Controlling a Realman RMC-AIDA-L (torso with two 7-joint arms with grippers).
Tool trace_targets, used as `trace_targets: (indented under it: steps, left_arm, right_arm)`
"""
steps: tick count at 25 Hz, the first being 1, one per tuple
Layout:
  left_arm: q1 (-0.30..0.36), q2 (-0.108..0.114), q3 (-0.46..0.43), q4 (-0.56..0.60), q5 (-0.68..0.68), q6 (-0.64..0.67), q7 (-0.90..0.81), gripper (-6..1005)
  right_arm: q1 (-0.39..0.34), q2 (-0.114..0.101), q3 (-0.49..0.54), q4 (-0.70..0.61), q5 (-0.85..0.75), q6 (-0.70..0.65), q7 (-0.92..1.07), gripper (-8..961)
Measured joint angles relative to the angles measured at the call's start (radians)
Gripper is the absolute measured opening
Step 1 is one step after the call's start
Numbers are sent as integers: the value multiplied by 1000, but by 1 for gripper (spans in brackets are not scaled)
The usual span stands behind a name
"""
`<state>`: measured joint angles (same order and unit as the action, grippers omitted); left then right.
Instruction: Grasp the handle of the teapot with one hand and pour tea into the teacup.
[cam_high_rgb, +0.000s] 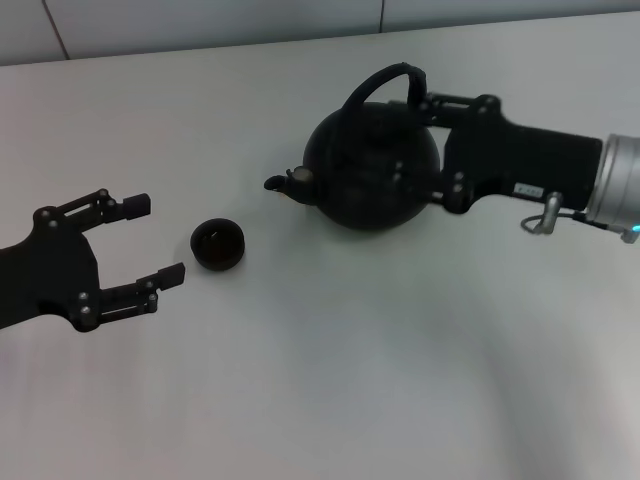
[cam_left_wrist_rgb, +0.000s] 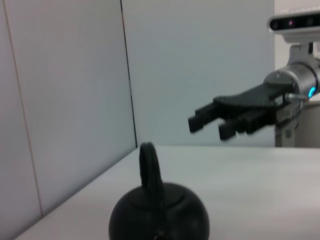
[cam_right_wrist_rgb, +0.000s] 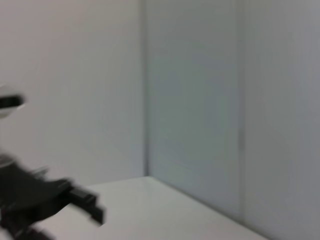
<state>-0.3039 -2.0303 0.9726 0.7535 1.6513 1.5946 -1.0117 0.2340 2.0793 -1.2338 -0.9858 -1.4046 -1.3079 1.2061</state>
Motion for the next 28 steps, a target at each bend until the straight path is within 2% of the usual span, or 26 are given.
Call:
trace_targets:
  steps: [2, 4, 12, 28]
  left_arm:
    - [0, 0, 0, 0, 0, 0, 0, 799]
    - [7, -2, -36, 1, -1, 63, -1, 799]
    - [14, -5, -62, 0, -1, 126, -4, 799]
    - [25, -12, -61, 0, -1, 132, -2, 799]
  right_arm:
    - [14, 1, -3, -3, -29, -31, -12, 578]
    - [24, 1, -12, -4, -52, -48, -24, 578]
    - [6, 3, -14, 1, -49, -129, -108, 578]
    - [5, 2, -14, 14, -48, -135, -108, 578]
